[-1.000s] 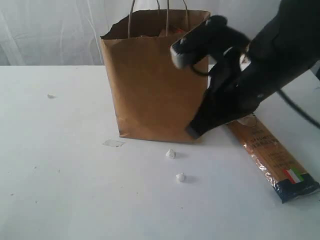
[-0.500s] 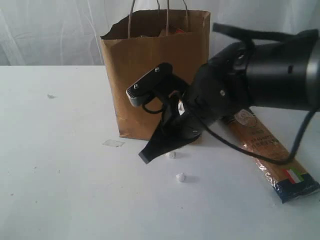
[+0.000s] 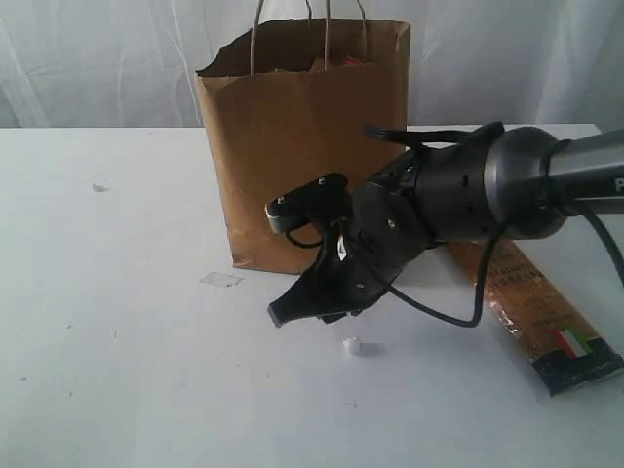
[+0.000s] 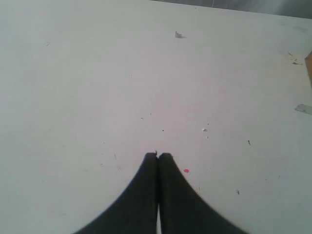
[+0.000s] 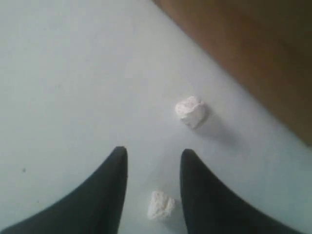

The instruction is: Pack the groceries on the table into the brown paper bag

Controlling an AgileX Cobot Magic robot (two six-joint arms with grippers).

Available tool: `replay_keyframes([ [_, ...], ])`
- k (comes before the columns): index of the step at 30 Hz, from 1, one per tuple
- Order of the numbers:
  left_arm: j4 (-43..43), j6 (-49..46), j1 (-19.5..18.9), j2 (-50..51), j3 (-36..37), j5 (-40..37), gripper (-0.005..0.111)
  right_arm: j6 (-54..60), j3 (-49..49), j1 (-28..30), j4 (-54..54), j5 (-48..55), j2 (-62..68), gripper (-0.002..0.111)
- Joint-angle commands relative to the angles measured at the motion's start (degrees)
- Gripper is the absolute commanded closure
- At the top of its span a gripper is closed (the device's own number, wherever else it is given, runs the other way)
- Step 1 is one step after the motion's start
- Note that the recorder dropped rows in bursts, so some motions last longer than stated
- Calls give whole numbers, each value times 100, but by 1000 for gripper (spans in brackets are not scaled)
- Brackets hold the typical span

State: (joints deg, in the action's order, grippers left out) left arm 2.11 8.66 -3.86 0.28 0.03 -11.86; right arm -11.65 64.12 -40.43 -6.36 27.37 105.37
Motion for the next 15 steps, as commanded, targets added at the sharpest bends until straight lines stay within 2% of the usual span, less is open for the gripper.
replay_keyframes([
  [1,38,16,-11,-28,-3,27,107,-212,-15,197,-11,-570,37,68],
  [8,38,16,-11,-28,-3,27,107,-212,-15,278,14,-1111,187,68],
  [15,38,16,-11,-28,-3,27,107,-212,-15,278,14,-1167,444,68],
])
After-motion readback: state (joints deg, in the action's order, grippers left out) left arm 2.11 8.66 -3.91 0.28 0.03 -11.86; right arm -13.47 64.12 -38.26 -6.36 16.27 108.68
